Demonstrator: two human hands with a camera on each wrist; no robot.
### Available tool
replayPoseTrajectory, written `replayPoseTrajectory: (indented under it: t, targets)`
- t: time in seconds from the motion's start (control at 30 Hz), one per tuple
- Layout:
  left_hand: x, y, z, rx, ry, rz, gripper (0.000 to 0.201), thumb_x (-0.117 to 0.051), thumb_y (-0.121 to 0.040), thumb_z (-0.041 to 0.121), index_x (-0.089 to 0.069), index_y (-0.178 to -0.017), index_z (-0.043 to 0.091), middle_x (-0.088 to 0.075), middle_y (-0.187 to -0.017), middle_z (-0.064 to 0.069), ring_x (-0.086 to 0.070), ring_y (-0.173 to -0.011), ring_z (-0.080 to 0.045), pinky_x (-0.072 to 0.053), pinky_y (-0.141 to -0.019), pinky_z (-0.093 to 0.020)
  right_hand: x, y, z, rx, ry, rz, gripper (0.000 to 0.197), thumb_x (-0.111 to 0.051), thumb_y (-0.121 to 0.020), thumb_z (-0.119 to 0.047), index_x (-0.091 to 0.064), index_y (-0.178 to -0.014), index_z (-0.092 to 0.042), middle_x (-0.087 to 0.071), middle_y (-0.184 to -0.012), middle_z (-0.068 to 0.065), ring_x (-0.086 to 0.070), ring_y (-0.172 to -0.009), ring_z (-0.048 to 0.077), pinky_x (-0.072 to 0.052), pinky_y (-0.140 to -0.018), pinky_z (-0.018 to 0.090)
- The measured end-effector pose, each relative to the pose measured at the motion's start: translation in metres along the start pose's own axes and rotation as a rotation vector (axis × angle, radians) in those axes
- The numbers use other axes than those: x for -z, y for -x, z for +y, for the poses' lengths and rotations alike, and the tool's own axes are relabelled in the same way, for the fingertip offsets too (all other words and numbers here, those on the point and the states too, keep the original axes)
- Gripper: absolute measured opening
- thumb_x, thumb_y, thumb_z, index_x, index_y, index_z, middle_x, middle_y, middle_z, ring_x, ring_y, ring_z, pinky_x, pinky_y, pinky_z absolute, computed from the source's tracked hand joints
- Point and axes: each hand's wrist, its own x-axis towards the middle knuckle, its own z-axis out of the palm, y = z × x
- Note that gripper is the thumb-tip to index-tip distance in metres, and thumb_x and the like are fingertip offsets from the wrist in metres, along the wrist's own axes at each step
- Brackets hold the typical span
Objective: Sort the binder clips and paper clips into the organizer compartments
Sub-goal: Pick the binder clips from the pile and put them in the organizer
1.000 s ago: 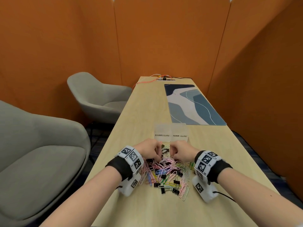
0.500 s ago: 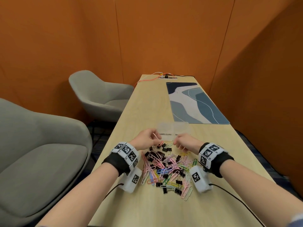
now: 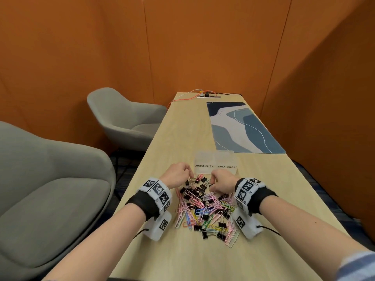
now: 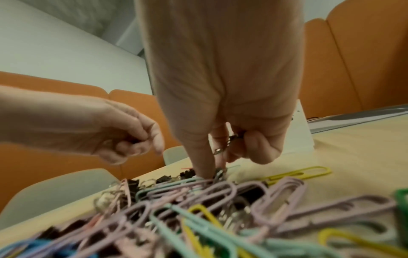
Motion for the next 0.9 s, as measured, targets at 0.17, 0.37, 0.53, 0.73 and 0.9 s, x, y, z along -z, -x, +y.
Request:
replayPoseTrajectory:
  t: [0.17,0.37,0.53,0.73,0.9]
  targets:
    - [-0.001,0.008,-0.006,-0.051,-0.257,-0.063,0.024,-0.054,-0.093,0.028,-0.064,-0.106,0.011,-0.061,-0.093,0.002,-0.055,-0.082,-0.013,-0.041,-0.07,-0.023,0.012,-0.001,0.01,-0.037,-0.156,-0.095,0.018,-0.064,-0.087,-0.016,-0.052,-0.075,-0.018,-0.06,-0.068,-0.004,-0.052,-0.054,0.008,-0.042,-0.049,0.017]
    - [-0.003,0.01,-0.012,-0.038,-0.296,-0.133,0.033,-0.044,-0.098,0.03,-0.061,-0.117,0.009,-0.065,-0.118,-0.009,-0.06,-0.104,-0.022,-0.041,-0.08,-0.026,0.019,-0.006,0.017,-0.202,-0.53,-0.203,0.023,-0.04,-0.097,-0.021,-0.058,-0.087,-0.011,-0.052,-0.065,0.004,-0.038,-0.049,0.015,-0.028,-0.039,0.022]
    - [0.001,0.013,-0.016,-0.034,-0.246,-0.2,0.027,-0.051,-0.092,0.016,-0.064,-0.115,0.014,-0.063,-0.103,-0.003,-0.057,-0.091,-0.016,-0.044,-0.078,-0.024,0.024,0.003,0.009,-0.134,-0.277,-0.152,0.021,-0.049,-0.094,-0.029,-0.061,-0.087,-0.014,-0.056,-0.069,0.0,-0.04,-0.049,0.011,-0.032,-0.041,0.019]
    - [0.0,0.017,-0.022,-0.079,-0.264,-0.218,0.036,-0.072,-0.079,0.018,-0.064,-0.114,0.017,-0.06,-0.095,0.002,-0.056,-0.086,-0.013,-0.047,-0.079,-0.027,0.005,0.009,-0.007,-0.001,0.111,-0.059,0.016,-0.071,-0.079,-0.022,-0.06,-0.083,-0.011,-0.065,-0.082,0.005,-0.058,-0.077,0.017,-0.047,-0.065,0.025]
    - [-0.004,0.016,-0.026,-0.195,-0.369,-0.139,0.027,-0.071,-0.081,0.022,-0.066,-0.108,0.017,-0.063,-0.109,-0.004,-0.058,-0.099,-0.018,-0.048,-0.086,-0.031,-0.003,0.001,-0.016,-0.005,0.293,-0.048,0.003,-0.06,-0.082,-0.007,-0.058,-0.08,-0.009,-0.066,-0.091,0.014,-0.06,-0.083,0.024,-0.047,-0.071,0.032]
